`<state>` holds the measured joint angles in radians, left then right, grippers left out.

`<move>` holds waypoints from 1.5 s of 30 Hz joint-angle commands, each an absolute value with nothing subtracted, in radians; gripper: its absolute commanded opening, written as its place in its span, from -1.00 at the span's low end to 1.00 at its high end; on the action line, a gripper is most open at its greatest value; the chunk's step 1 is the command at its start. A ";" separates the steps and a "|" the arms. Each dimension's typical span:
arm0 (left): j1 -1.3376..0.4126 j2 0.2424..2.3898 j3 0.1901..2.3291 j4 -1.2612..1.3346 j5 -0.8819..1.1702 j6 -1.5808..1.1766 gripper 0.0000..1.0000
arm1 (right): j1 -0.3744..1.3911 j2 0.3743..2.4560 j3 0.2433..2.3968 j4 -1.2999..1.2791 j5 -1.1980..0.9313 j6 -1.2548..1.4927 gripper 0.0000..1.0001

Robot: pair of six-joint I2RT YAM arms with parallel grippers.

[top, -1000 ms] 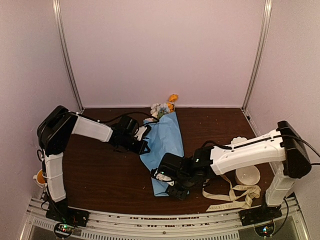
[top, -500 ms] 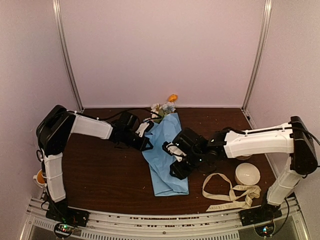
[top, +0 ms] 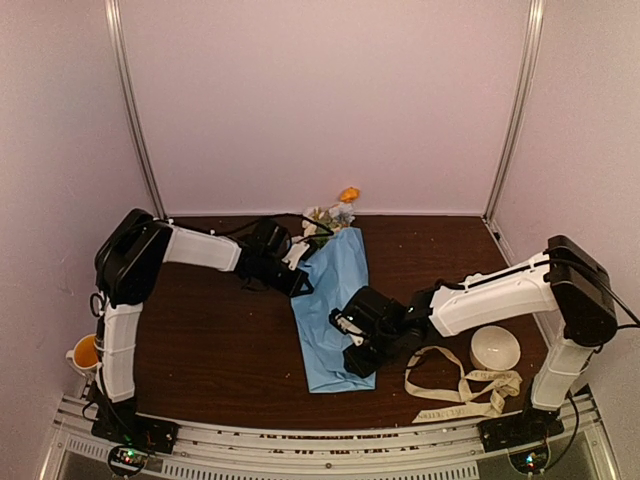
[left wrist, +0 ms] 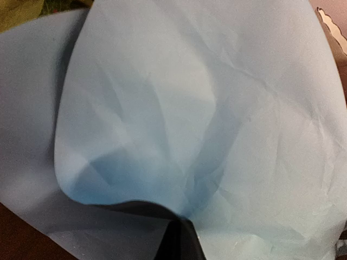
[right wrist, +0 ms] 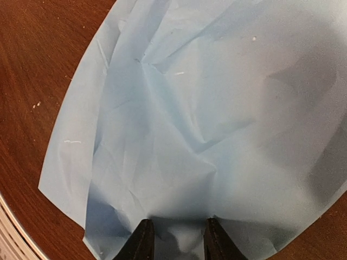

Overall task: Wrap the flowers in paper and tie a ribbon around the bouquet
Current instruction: Fold the two-thirds-folded wrapping paper at the center of the board.

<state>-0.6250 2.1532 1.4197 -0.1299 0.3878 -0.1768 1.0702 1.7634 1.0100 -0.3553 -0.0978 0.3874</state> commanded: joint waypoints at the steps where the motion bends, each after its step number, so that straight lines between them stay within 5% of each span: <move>1: -0.610 2.181 1.438 -0.147 0.353 -0.155 -1.00 | 1.090 1.767 0.993 -0.326 -0.097 0.388 -0.37; 21: -0.484 2.114 1.713 -0.493 -0.072 -0.130 -0.20 | 1.129 1.796 0.976 -0.328 -0.098 0.431 -0.41; 34: -0.630 1.785 1.199 -0.184 0.301 -0.227 -0.02 | 1.115 1.805 1.001 -0.301 -0.131 0.473 -0.40; 45: -0.739 2.043 1.358 -0.261 0.246 -0.235 -0.04 | 1.092 1.775 0.990 -0.215 -0.247 0.494 -0.38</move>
<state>-0.7597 1.9606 1.2869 -0.2291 0.2695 -0.2268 1.1015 1.7805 1.0035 -0.2672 -0.1623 0.4782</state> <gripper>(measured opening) 0.481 0.308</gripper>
